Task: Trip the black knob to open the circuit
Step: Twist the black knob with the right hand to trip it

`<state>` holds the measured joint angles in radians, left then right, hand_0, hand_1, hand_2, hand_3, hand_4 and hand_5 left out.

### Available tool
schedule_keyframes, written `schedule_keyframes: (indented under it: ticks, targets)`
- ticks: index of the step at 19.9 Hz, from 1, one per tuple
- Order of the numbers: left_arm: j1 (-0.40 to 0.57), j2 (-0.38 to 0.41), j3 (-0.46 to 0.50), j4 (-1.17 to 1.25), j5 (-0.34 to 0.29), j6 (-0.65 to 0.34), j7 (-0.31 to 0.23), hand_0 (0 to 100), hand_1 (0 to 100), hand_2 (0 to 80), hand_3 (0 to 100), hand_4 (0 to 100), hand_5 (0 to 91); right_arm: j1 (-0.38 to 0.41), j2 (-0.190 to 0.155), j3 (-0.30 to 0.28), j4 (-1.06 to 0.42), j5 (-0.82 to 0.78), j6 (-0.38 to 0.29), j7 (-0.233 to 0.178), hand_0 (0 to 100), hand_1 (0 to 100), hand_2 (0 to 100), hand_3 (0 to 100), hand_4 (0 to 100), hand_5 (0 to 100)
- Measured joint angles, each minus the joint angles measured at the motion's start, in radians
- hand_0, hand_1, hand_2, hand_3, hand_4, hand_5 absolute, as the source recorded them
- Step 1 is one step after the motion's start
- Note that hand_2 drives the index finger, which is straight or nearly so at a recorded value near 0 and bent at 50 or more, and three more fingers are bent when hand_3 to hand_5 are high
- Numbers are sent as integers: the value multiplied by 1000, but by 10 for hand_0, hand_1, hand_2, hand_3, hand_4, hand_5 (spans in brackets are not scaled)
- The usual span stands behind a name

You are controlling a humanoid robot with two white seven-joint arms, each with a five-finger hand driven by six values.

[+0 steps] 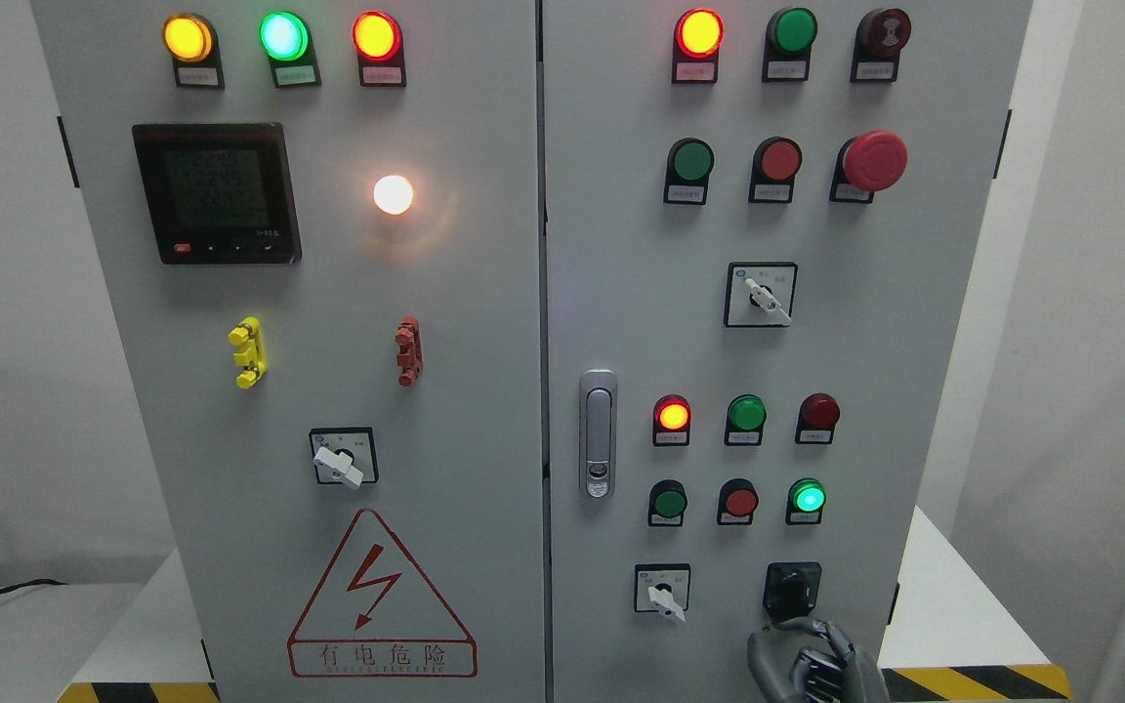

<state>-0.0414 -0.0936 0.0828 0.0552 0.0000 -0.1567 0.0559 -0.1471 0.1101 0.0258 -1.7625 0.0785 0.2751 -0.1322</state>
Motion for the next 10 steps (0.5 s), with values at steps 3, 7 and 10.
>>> schedule_keyframes:
  ticks: [3, 7, 10]
  targets:
    - [0, 0, 0, 0, 0, 0, 0, 120, 389, 0, 0, 0, 0, 1, 0, -6, 2, 0, -6, 2, 312, 728, 443, 1000, 1000, 933]
    - [0, 0, 0, 0, 0, 0, 0, 120, 389, 0, 0, 0, 0, 3, -2, -12, 5, 1, -11, 2, 310, 728, 443, 1000, 1000, 933]
    - [0, 0, 0, 0, 0, 0, 0, 120, 389, 0, 0, 0, 0, 3, -2, -15, 7, 1, -11, 3, 309, 728, 443, 1000, 1000, 932]
